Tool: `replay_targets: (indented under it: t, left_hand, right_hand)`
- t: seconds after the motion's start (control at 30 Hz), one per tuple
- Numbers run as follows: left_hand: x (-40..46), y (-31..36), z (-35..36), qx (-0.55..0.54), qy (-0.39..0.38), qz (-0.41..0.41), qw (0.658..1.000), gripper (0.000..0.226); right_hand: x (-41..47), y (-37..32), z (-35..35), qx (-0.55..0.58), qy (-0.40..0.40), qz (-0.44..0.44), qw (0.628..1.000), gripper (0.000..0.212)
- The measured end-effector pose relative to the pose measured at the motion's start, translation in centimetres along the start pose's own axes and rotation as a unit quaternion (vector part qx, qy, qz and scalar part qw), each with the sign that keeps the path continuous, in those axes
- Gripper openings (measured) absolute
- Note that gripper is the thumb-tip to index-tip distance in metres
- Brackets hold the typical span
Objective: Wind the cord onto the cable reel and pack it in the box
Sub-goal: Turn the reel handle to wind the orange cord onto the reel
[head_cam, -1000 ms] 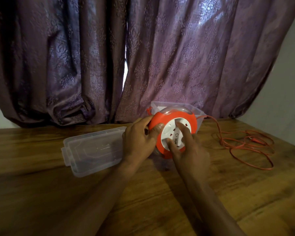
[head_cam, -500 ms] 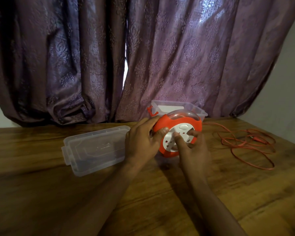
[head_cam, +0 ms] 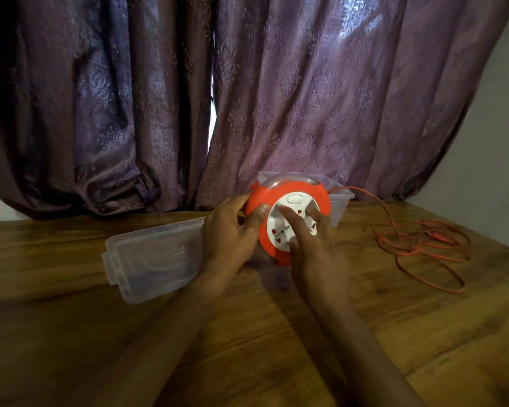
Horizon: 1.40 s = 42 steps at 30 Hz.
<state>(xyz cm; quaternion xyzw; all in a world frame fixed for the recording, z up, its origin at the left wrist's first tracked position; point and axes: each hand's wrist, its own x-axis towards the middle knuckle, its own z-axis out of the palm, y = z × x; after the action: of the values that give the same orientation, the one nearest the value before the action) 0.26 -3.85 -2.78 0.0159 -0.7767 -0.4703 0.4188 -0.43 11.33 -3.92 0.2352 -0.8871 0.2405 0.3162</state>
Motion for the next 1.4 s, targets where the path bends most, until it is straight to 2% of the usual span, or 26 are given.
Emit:
replay_targets:
  t: [0.27, 0.4, 0.53, 0.87, 1.0, 1.1, 1.17, 1.23, 1.4]
  left_hand:
    - [-0.1, 0.4, -0.1, -0.012, -0.007, 0.001, 1.000, 0.046]
    - [-0.2, 0.5, 0.0, -0.008, -0.011, 0.002, 1.000, 0.050]
    - [-0.4, 0.6, 0.2, -0.001, -0.016, 0.014, 1.000, 0.049]
    - [-1.3, 0.4, 1.1, 0.029, -0.035, 0.043, 0.998, 0.054]
    - [-1.4, 0.3, 1.1, 0.030, -0.044, 0.039, 0.998, 0.058]
    - [-1.1, 0.4, 0.7, 0.020, -0.026, 0.023, 0.999, 0.050]
    - [-0.7, 0.3, 0.4, 0.001, -0.015, 0.005, 1.000, 0.049]
    - [-0.3, 0.1, 0.2, -0.012, -0.009, -0.005, 1.000, 0.052]
    - [0.3, -0.2, -0.1, -0.023, -0.004, -0.012, 1.000, 0.048]
  right_hand:
    - [0.0, 0.2, -0.3, -0.050, 0.002, -0.007, 0.999, 0.091]
    - [-0.1, 0.4, -0.2, -0.054, 0.017, 0.007, 0.998, 0.075]
    - [-0.1, 0.5, -0.1, -0.014, 0.037, 0.038, 0.998, 0.057]
    - [-0.1, 0.7, -0.3, 0.131, 0.086, 0.188, 0.970, 0.056]
    - [0.0, 1.1, -0.3, 0.178, 0.086, 0.216, 0.956, 0.048]
    - [-0.1, 1.1, -0.2, 0.195, 0.104, 0.173, 0.960, 0.034]
    - [0.0, 0.9, -0.4, 0.171, 0.134, 0.112, 0.970, 0.031]
    - [0.1, 0.7, -0.9, 0.120, 0.130, 0.044, 0.983, 0.042]
    - [0.0, -0.2, -0.9, 0.013, 0.001, -0.032, 0.999, 0.076]
